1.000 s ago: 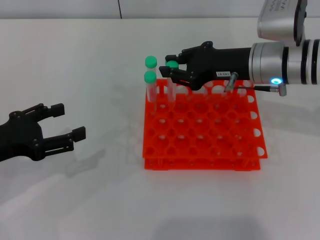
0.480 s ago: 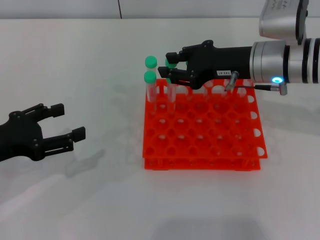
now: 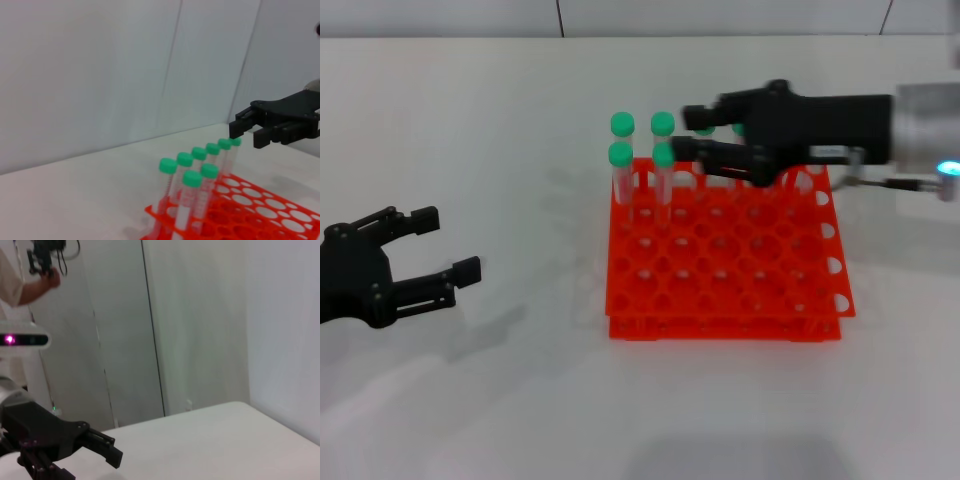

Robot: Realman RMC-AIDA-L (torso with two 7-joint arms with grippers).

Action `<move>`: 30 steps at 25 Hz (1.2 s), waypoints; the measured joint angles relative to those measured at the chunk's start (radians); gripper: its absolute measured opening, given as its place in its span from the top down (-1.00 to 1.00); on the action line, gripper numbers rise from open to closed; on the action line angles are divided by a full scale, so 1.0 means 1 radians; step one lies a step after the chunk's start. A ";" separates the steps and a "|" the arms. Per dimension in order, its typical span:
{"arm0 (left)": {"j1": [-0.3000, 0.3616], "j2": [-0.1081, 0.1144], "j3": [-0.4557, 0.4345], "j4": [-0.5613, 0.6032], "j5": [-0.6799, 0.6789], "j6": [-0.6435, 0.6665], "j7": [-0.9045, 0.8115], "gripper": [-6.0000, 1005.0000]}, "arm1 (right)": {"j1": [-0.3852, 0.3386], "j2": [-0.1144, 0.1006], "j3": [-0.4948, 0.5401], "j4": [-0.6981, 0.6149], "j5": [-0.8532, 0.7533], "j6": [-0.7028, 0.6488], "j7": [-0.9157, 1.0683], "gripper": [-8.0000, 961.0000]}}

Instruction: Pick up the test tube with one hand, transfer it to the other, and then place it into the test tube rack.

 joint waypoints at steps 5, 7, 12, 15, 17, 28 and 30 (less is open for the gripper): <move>-0.003 0.000 -0.005 -0.011 0.002 0.042 0.034 -0.75 | -0.085 -0.007 0.120 0.005 -0.012 -0.134 -0.072 0.01; -0.003 0.001 -0.005 -0.014 0.008 0.056 0.045 -0.75 | -0.124 -0.003 0.151 0.006 -0.012 -0.167 -0.113 -0.01; -0.022 0.017 -0.005 -0.053 0.020 0.089 0.071 -0.75 | -0.209 0.004 0.192 0.011 -0.013 -0.204 -0.183 -0.07; -0.056 0.048 -0.005 -0.112 0.028 0.133 0.087 -0.75 | -0.238 0.004 0.197 0.027 -0.013 -0.205 -0.197 -0.11; -0.076 0.069 -0.005 -0.151 0.030 0.156 0.099 -0.75 | -0.245 0.005 0.197 0.039 -0.013 -0.206 -0.203 -0.26; -0.132 0.102 -0.005 -0.205 0.080 0.212 0.108 -0.75 | -0.249 -0.001 0.193 0.078 -0.048 -0.230 -0.228 -0.81; -0.135 0.103 -0.015 -0.205 0.082 0.212 0.103 -0.75 | -0.249 0.001 0.194 0.080 -0.065 -0.240 -0.232 -0.81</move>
